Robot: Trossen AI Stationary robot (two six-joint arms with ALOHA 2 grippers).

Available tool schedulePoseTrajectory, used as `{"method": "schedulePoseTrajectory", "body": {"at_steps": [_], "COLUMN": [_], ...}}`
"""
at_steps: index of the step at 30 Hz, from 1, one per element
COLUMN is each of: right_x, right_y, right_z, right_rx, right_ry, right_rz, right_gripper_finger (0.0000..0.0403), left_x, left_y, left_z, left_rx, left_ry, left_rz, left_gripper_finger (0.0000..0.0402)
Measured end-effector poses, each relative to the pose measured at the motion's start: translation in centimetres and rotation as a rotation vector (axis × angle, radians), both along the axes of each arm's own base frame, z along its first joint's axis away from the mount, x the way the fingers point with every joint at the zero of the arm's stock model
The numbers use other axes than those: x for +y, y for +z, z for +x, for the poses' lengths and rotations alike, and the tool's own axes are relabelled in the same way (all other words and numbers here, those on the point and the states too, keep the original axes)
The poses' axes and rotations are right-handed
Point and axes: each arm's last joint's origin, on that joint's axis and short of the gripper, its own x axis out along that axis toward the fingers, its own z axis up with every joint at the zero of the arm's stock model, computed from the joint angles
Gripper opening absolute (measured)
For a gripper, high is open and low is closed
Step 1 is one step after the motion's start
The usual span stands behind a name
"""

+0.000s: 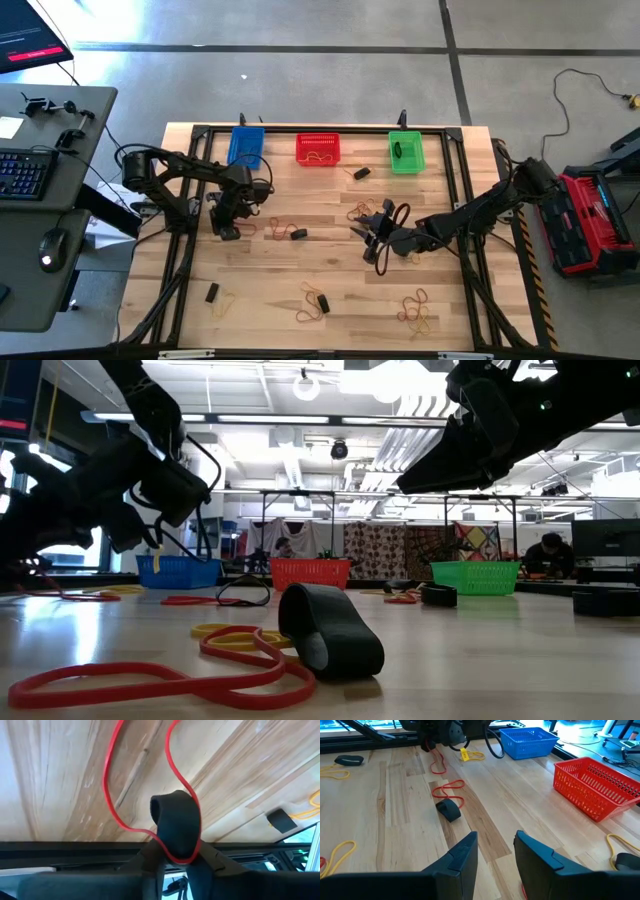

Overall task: Sort rubber bands into baskets
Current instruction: Put the black rubberband into the green bin

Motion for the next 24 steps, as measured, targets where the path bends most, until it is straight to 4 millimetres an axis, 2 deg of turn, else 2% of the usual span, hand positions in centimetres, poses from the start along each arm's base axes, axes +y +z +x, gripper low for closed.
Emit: {"method": "schedulePoseTrajectory", "body": {"at_steps": [24], "right_x": [0.0], "right_y": [0.0], "right_z": [0.0], "right_rx": [0.002], "right_ry": [0.001], "right_rz": [-0.004], "right_gripper_finger": [0.0117], "left_x": [-1.0], "left_y": [0.3], "left_z": [-0.3], "left_rx": [0.059], "left_ry": [-0.058], "left_rz": [-0.016], "left_gripper_finger": [0.0069]}}
